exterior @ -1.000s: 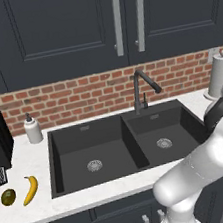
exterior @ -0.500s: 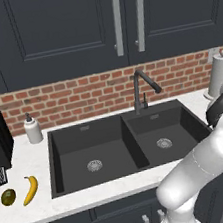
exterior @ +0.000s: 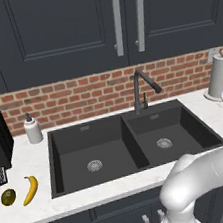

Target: Put the colander in the sink, put the banana, kiwi in the colander, and turn on the sink faucet and pour water over the colander.

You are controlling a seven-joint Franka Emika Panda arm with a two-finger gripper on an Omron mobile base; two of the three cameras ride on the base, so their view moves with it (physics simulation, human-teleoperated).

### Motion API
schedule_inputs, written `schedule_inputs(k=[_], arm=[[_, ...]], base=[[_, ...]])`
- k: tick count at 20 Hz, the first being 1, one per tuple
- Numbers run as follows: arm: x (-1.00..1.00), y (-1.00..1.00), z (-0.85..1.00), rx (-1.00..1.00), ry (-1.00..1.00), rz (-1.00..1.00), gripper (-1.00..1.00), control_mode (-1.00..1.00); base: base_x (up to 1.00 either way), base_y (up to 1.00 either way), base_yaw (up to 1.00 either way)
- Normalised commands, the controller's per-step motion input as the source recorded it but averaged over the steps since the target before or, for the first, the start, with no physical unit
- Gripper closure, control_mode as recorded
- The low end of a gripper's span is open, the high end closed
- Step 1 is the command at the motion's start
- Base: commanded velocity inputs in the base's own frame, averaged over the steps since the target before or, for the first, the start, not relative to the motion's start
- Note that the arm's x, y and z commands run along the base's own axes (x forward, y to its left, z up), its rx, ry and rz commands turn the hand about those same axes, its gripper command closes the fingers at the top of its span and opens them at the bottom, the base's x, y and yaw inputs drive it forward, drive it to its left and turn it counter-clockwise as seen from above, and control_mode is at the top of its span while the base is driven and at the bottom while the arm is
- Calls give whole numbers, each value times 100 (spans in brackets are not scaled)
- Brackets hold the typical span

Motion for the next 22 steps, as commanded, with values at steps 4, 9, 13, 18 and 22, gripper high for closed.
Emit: schedule_inputs(k=[4, 9, 13, 18, 22], arm=[[0, 7, -30, 0, 3, 6, 100, -100], [0, 19, -30, -1, 6, 4, 100, -100], [0, 22, -9, 0, 0, 5, 100, -100], [-12, 57, 10, 2, 0, 2, 100, -100], [-21, 87, 26, 1, -1, 9, 100, -100]], base=[[0, 0, 0], [0, 0, 0], [0, 0, 0], [0, 0, 0], [0, 0, 0]])
